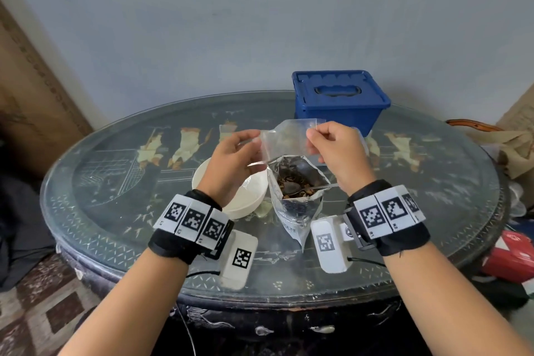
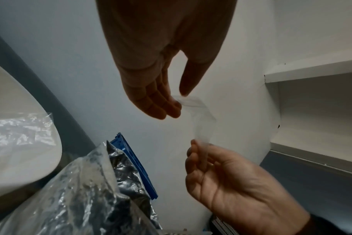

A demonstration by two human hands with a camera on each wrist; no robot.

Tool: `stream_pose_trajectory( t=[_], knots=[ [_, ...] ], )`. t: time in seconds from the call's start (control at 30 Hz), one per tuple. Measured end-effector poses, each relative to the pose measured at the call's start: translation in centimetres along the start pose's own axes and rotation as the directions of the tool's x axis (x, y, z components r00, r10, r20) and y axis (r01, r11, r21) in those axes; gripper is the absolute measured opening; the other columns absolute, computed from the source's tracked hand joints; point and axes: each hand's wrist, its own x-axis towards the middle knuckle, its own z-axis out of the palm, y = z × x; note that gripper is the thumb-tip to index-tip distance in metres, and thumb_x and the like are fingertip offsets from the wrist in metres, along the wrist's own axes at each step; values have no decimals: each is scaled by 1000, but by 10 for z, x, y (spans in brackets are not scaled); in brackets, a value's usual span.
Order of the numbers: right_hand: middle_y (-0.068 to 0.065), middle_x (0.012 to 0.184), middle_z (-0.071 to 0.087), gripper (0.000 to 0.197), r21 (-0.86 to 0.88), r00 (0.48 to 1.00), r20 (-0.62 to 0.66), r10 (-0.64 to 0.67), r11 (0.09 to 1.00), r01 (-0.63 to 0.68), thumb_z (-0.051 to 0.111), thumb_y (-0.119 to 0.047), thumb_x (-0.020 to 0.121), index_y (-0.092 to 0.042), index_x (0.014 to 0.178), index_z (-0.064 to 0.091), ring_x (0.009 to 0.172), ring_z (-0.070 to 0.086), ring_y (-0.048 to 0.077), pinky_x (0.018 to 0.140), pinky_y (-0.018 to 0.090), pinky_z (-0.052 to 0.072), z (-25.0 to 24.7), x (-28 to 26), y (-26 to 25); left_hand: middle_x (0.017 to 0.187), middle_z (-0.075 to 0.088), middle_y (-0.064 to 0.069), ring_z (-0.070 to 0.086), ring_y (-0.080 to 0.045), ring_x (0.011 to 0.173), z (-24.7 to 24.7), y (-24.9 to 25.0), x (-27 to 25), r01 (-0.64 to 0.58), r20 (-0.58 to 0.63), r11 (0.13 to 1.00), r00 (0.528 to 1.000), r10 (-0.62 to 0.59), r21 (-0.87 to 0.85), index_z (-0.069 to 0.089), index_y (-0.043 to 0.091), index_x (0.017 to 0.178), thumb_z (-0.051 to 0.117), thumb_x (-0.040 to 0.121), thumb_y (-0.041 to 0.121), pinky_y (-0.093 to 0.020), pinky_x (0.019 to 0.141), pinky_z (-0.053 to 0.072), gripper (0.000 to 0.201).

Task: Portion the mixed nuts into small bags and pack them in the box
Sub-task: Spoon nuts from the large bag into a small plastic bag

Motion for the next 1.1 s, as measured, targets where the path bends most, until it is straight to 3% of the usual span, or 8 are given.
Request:
stream_pose_trajectory(
  t=[0.13,0.2,0.3,0.4,0.53,0.7,0.9,1.1],
  knots=[
    [4,75,65,20,-32,999,-34,9,999,-10,54,-16,92,-14,73,61,74,60,16,68,23,47,6,-4,8,76,60,-8,60,-11,62,-5,-6,-4,-40,-36,999,999,39,-20,53,11,101,52,90,-3,-22,63,52,19],
    [-1,86,62,10,-79,998,-68,-2,997,-4,55,-18,92,-13,94,64,82,57,11,68,13,43,9,-5,12,71,61,-5,60,-14,63,-6,-8,-4,-65,-86,998,994,67,23,53,14,99,56,87,-3,-24,66,53,21],
    [-2,107,54,30,-109,986,-154,-60,993,43,57,-20,91,-15,121,55,94,50,8,79,14,39,13,-14,11,63,62,3,60,-12,63,-4,-12,-4,-85,-117,985,988,103,147,57,12,103,61,86,1,-25,71,54,21],
    [-2,100,57,19,-167,965,-129,-228,964,206,59,-16,90,-12,108,62,83,52,8,75,11,41,19,-32,2,54,60,11,59,-6,57,0,-14,-4,-96,-138,974,982,125,205,59,6,108,63,85,4,-21,68,54,23],
    [-9,87,65,12,-51,987,74,-146,987,150,62,-17,88,-13,99,66,80,59,-1,71,5,43,30,-51,1,63,60,4,58,-6,57,7,-15,-8,-81,-144,986,984,102,147,62,3,101,64,84,4,-18,64,51,17],
    [-12,84,63,19,75,997,30,-69,995,67,69,-17,83,-12,100,64,77,58,-8,69,6,45,36,-58,1,66,61,-2,58,-13,57,10,-10,-13,-54,-100,998,993,58,33,60,7,84,65,83,4,-21,61,51,6],
    [-3,88,67,15,159,1000,17,-18,987,15,69,-15,82,-11,96,66,79,63,2,73,14,51,36,-60,0,57,60,1,58,-10,52,13,-7,-18,-51,-6,998,999,51,-28,57,5,74,62,83,2,-20,60,53,11],
    [-4,79,69,11,152,997,-74,37,988,-25,63,-10,85,-20,82,66,75,67,14,74,30,56,32,-58,5,57,60,3,57,-8,55,10,-8,-20,-114,57,985,993,108,129,60,10,72,65,81,6,-18,61,51,12]
  ],
)
